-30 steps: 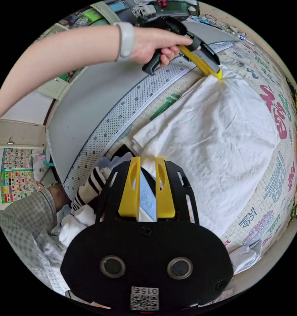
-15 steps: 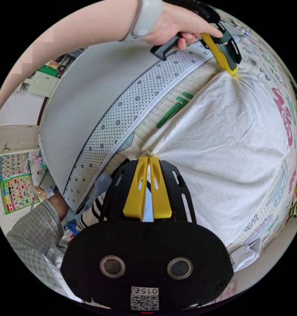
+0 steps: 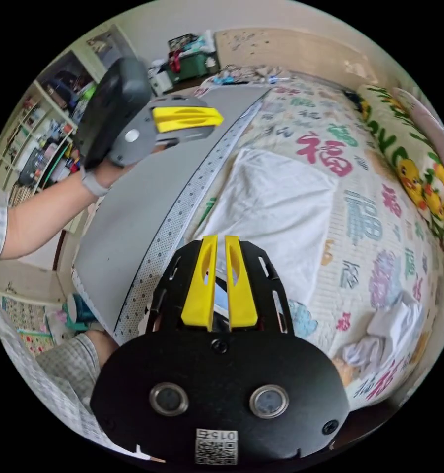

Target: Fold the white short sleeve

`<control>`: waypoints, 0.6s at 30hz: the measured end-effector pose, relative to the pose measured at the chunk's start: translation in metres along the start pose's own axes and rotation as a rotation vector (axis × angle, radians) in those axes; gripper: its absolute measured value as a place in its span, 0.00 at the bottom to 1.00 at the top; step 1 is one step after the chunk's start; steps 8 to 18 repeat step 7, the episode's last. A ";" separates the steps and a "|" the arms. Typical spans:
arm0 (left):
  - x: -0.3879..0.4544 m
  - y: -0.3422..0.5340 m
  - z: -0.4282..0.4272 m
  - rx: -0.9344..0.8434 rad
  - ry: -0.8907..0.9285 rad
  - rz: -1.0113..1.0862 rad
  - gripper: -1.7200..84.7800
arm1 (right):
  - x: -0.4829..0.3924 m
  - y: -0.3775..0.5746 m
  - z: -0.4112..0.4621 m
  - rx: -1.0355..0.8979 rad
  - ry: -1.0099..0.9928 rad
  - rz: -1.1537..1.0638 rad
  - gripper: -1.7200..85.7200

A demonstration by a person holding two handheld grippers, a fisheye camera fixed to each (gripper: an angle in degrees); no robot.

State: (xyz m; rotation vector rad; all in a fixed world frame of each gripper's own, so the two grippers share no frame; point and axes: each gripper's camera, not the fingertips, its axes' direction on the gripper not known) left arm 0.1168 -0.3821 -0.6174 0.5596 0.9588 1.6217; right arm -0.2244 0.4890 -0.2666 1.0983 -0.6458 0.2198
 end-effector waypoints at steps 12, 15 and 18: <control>0.049 0.017 -0.207 0.343 -0.127 0.259 0.02 | -0.061 0.151 -0.079 0.172 0.132 0.250 0.02; 0.049 0.017 -0.207 0.343 -0.127 0.259 0.02 | -0.061 0.151 -0.079 0.172 0.132 0.250 0.02; 0.049 0.017 -0.207 0.343 -0.127 0.259 0.02 | -0.061 0.151 -0.079 0.172 0.132 0.250 0.02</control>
